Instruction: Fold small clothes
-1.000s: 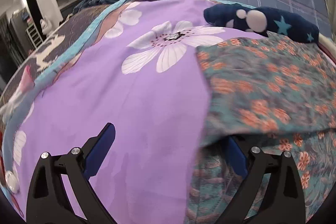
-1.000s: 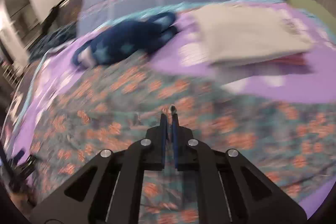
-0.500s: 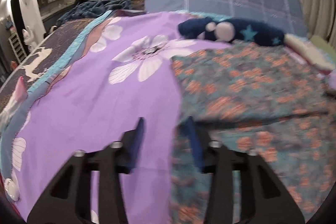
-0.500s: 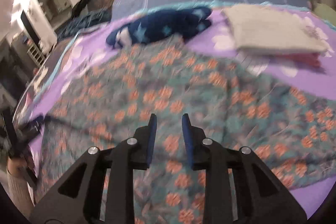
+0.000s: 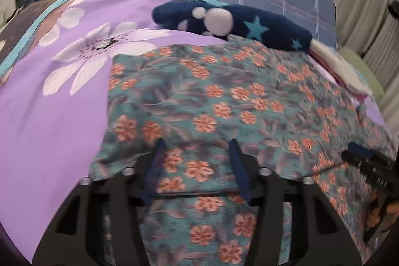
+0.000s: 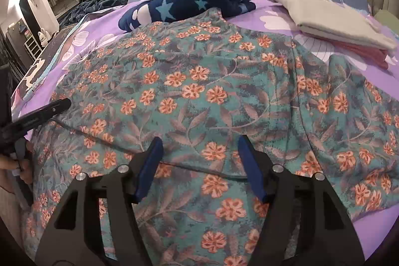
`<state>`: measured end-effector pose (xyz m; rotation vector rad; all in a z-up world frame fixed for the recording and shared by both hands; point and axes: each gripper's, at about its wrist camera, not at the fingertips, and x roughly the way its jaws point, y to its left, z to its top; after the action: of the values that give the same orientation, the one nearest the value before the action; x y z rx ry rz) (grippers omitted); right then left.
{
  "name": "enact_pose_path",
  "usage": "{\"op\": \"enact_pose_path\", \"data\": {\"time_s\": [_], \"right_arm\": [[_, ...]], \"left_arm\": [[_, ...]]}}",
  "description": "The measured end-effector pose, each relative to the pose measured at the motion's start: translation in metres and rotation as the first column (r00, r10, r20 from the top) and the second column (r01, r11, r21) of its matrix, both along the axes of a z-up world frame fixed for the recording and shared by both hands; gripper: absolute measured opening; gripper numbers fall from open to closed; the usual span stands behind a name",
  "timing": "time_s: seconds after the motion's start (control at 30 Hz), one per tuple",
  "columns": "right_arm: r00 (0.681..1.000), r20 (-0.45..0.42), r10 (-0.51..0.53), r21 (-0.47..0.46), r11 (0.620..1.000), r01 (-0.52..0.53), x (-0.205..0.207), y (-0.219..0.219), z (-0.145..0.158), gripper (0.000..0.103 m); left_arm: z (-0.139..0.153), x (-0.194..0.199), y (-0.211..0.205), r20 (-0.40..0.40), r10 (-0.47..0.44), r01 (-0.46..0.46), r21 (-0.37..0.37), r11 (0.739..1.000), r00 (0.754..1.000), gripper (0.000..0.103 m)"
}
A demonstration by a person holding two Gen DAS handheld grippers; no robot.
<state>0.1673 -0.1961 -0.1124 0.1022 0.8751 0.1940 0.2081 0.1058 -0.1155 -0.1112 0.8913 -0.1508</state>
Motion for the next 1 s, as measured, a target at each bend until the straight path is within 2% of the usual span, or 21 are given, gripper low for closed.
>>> {"op": "enact_pose_path", "data": {"time_s": [0.03, 0.07, 0.1, 0.13, 0.2, 0.23, 0.3, 0.33, 0.37, 0.4, 0.47, 0.53, 0.6, 0.67, 0.77, 0.83, 0.87, 0.93, 0.97, 1.0], "right_arm": [[1.000, 0.006, -0.029, 0.010, 1.000, 0.028, -0.005, -0.008, 0.002, 0.040], [0.998, -0.007, -0.064, 0.054, 0.997, 0.064, -0.009, -0.022, 0.006, 0.019], [0.996, -0.011, -0.087, 0.098, 0.991, 0.088, -0.014, -0.035, 0.010, 0.009], [0.993, -0.007, -0.119, 0.135, 0.984, 0.119, -0.020, -0.052, 0.015, 0.009], [0.975, 0.018, -0.221, 0.163, 0.963, 0.216, -0.040, -0.095, 0.029, 0.009], [0.959, 0.034, -0.282, 0.178, 0.946, 0.272, -0.052, -0.119, 0.036, 0.009], [0.905, 0.053, -0.422, 0.228, 0.887, 0.400, -0.079, -0.175, 0.048, 0.013], [0.870, 0.052, -0.491, 0.263, 0.847, 0.462, -0.094, -0.202, 0.052, 0.015], [0.819, 0.041, -0.573, 0.312, 0.785, 0.534, -0.114, -0.236, 0.055, 0.019], [0.787, 0.032, -0.617, 0.345, 0.745, 0.570, -0.127, -0.255, 0.055, 0.019], [0.701, 0.005, -0.713, 0.422, 0.637, 0.645, -0.164, -0.298, 0.052, 0.020], [0.647, -0.016, -0.762, 0.459, 0.569, 0.682, -0.187, -0.319, 0.047, 0.026], [0.613, -0.058, -0.788, 0.504, 0.507, 0.699, -0.204, -0.336, 0.036, 0.030], [0.592, -0.101, -0.800, 0.549, 0.452, 0.704, -0.210, -0.346, 0.023, 0.031], [0.524, -0.195, -0.829, 0.632, 0.303, 0.714, -0.218, -0.366, 0.000, 0.035], [0.477, -0.234, -0.847, 0.714, 0.183, 0.676, -0.222, -0.380, -0.014, 0.034], [0.459, -0.236, -0.856, 0.731, 0.155, 0.664, -0.224, -0.388, -0.015, 0.034], [0.404, -0.243, -0.882, 0.746, 0.096, 0.658, -0.226, -0.395, -0.016, 0.034], [0.390, -0.244, -0.888, 0.745, 0.085, 0.661, -0.226, -0.396, -0.016, 0.034], [0.367, -0.242, -0.898, 0.734, 0.078, 0.675, -0.225, -0.399, -0.015, 0.029]], "left_arm": [[-0.002, 0.000, -0.006, 0.003, -0.006, 0.006, 0.040, 0.999, 1.000, 0.055], [-0.002, 0.000, -0.011, 0.007, -0.009, 0.009, 0.067, 0.998, 1.000, 0.055], [-0.001, -0.001, -0.013, 0.009, -0.011, 0.011, 0.082, 0.997, 1.000, 0.055], [0.001, -0.002, -0.018, 0.015, -0.016, 0.014, 0.104, 0.994, 1.000, 0.055], [0.006, -0.007, -0.020, 0.024, -0.027, 0.024, 0.100, 0.995, 0.999, 0.055], [0.010, -0.010, -0.020, 0.028, -0.036, 0.034, 0.081, 0.996, 0.999, 0.055], [0.017, -0.010, -0.027, 0.042, -0.059, 0.056, 0.056, 0.997, 0.997, 0.055], [0.020, -0.009, -0.036, 0.057, -0.078, 0.075, 0.061, 0.995, 0.995, 0.055], [0.024, -0.009, -0.040, 0.066, -0.090, 0.086, 0.067, 0.994, 0.994, 0.055], [0.026, -0.009, -0.049, 0.079, -0.106, 0.100, 0.081, 0.992, 0.991, 0.055], [0.026, -0.005, -0.063, 0.081, -0.121, 0.113, 0.095, 0.989, 0.989, 0.056], [0.018, -0.001, -0.073, 0.056, -0.131, 0.125, 0.090, 0.988, 0.990, 0.061], [0.006, 0.002, -0.083, 0.013, -0.144, 0.142, 0.104, 0.984, 0.989, 0.065], [-0.003, 0.002, -0.090, 0.017, -0.148, 0.144, 0.149, 0.978, 0.989, 0.069], [-0.003, 0.001, -0.088, 0.019, -0.143, 0.139, 0.145, 0.980, 0.990, 0.071], [-0.003, 0.000, -0.087, 0.022, -0.140, 0.135, 0.144, 0.980, 0.990, 0.071], [-0.003, 0.000, -0.088, 0.023, -0.139, 0.134, 0.149, 0.980, 0.990, 0.072], [-0.004, 0.000, -0.089, 0.025, -0.137, 0.131, 0.161, 0.978, 0.990, 0.073], [-0.004, -0.001, -0.088, 0.025, -0.137, 0.131, 0.161, 0.978, 0.990, 0.073], [-0.004, -0.001, -0.088, 0.025, -0.138, 0.132, 0.158, 0.979, 0.990, 0.073]]}}
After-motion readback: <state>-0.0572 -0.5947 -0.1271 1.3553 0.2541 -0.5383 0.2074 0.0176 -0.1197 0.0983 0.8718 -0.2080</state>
